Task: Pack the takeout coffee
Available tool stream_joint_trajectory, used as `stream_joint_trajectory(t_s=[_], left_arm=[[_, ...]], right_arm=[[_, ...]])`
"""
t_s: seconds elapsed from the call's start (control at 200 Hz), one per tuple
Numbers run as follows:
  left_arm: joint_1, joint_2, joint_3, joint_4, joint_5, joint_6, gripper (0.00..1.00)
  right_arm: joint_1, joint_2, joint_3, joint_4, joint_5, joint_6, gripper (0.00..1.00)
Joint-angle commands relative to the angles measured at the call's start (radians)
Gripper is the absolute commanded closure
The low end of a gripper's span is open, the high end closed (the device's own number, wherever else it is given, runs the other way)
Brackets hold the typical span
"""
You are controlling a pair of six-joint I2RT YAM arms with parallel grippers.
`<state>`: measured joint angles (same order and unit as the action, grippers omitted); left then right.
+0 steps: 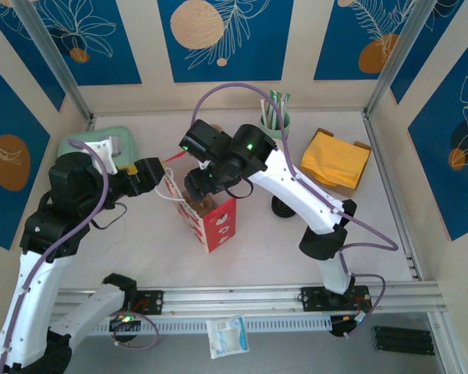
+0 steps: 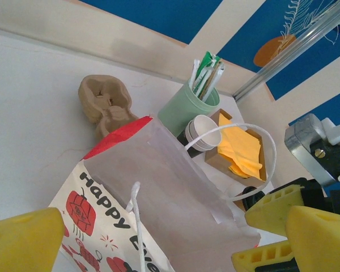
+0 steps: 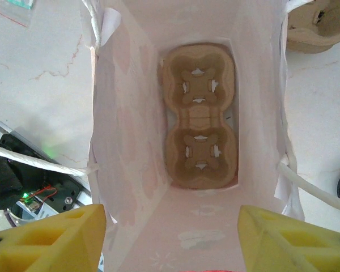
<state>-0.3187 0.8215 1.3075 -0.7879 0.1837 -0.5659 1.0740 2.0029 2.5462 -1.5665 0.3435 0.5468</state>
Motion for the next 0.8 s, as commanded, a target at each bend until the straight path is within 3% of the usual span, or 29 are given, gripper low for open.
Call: stream_joint_trajectory(t_s=[0.0,0.23,0.44,0.615,0.795], left_arm=[[0.009,0.007,0.033,-0.011,0.028,0.025,0.01],[0.008,0.04,0.059,0.016,0.064,0.019,0.01],[-0.005,0.056,0.041,0.088,0.109,-0.033,0.01],[-0.068,0.083,0.043,0.132,0.095,-0.058,0.01],[-0.184,0.152,0.089,0.154,0.044,-0.033,0.01]], right_arm=[[0.0,-0.041,0.024,-0.047,0.033,0.017,0.37],[-0.016,-0.14,-0.051,-0.062,0.091,0.039,0.37],[-0.084,-0.306,-0.277,-0.001,0.106,0.047,0.36],[-0.216,-0.449,-0.492,0.089,0.057,0.038,0.32],[-0.418,-0.578,-0.716,0.159,0.019,0.026,0.27]])
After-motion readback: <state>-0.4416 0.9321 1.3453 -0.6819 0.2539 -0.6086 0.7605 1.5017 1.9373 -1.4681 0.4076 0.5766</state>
